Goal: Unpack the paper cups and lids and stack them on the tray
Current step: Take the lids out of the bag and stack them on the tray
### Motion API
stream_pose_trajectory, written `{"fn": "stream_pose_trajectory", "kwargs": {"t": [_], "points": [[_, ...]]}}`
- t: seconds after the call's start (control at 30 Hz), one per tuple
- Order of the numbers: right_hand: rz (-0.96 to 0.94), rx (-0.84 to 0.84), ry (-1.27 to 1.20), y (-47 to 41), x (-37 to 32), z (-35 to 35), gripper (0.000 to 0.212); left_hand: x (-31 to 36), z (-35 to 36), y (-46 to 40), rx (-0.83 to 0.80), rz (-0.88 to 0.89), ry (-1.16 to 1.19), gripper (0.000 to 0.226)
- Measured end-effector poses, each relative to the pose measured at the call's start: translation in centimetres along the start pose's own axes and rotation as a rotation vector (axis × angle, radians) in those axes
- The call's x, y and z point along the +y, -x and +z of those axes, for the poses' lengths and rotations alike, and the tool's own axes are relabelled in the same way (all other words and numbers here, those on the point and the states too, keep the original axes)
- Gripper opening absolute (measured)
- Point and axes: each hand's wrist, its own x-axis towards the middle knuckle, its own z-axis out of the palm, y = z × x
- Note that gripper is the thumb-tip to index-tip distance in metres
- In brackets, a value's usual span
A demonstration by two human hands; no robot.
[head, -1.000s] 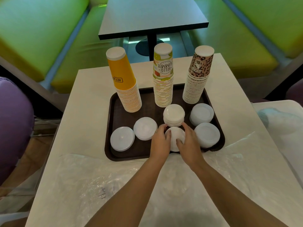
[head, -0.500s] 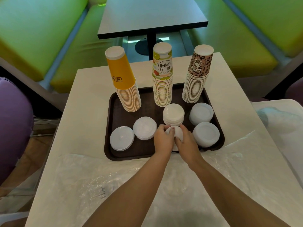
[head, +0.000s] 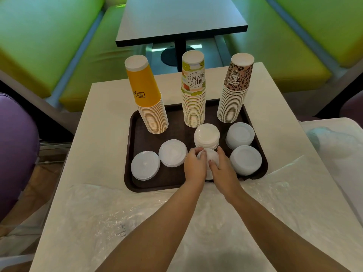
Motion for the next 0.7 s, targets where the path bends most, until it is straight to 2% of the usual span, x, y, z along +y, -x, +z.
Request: {"fn": "stream_pose_trajectory", "kwargs": {"t": [0.27, 0.7], "points": [[0.083, -0.038, -0.027, 0.3, 0.3, 0.1, 0.060, -0.1, -0.1, 1.0, -0.025, -0.049, 0.068, 0.033], [0.065, -0.035, 0.086, 0.4, -0.3, 0.0, 0.060, 0.8, 0.4, 0.1, -0.006, -0.151, 0.099, 0.031]]}}
